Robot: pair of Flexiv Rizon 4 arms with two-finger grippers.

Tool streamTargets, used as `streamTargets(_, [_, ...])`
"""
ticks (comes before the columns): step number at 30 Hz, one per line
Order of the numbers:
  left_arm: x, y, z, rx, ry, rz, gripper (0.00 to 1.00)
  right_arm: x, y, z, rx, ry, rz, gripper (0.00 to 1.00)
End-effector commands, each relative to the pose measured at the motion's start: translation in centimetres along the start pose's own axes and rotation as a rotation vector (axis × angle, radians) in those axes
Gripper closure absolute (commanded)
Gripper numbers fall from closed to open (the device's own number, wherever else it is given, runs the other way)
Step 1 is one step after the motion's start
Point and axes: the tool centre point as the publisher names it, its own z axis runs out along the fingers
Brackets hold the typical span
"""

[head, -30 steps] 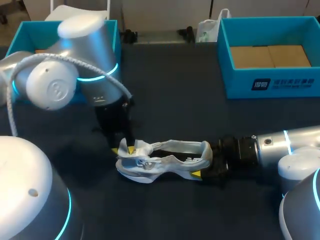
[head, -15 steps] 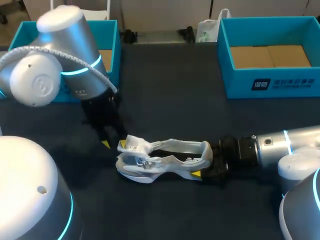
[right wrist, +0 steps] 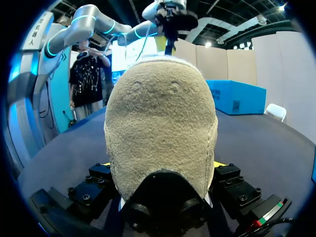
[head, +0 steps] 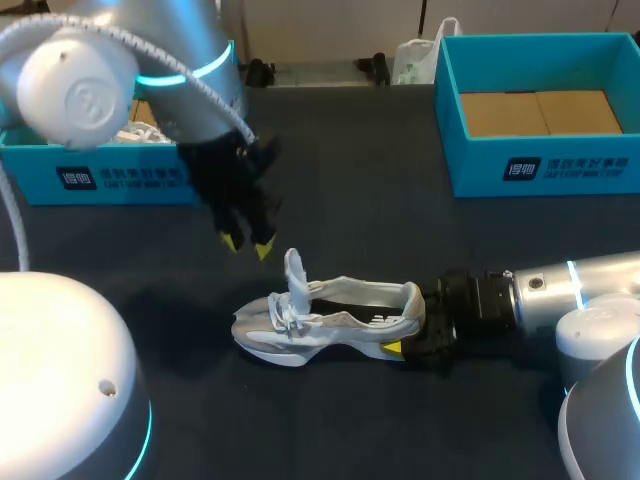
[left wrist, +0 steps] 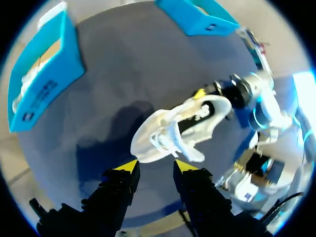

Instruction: Take the shoe out of the shoebox, open the shoe tongue, remove and reinsert the insole, then place the shoe into the shoebox

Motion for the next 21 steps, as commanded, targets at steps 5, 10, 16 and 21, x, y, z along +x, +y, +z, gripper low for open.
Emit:
streamTargets(5, [2.2,-1.6,-2.4,-0.056,-0.038,0.372,1.0,0.0,0.0,0.2,0.007,0.0,0.001,1.0])
streamTargets(10, [3.7,-1.6,-2.9,-0.138,-0.145,0.593,1.0,0.0,0.0,0.2,0.007,0.0,0.001,1.0])
streamTargets(16, [3.7,-1.6,-2.9,-0.138,-0.145,0.593,1.0,0.0,0.0,0.2,0.007,0.0,0.001,1.0])
streamTargets(21, [3.7,-1.6,-2.8,-0.125,-0.137,0.631,1.0,0.0,0.0,0.2,0.007,0.0,0.001,1.0])
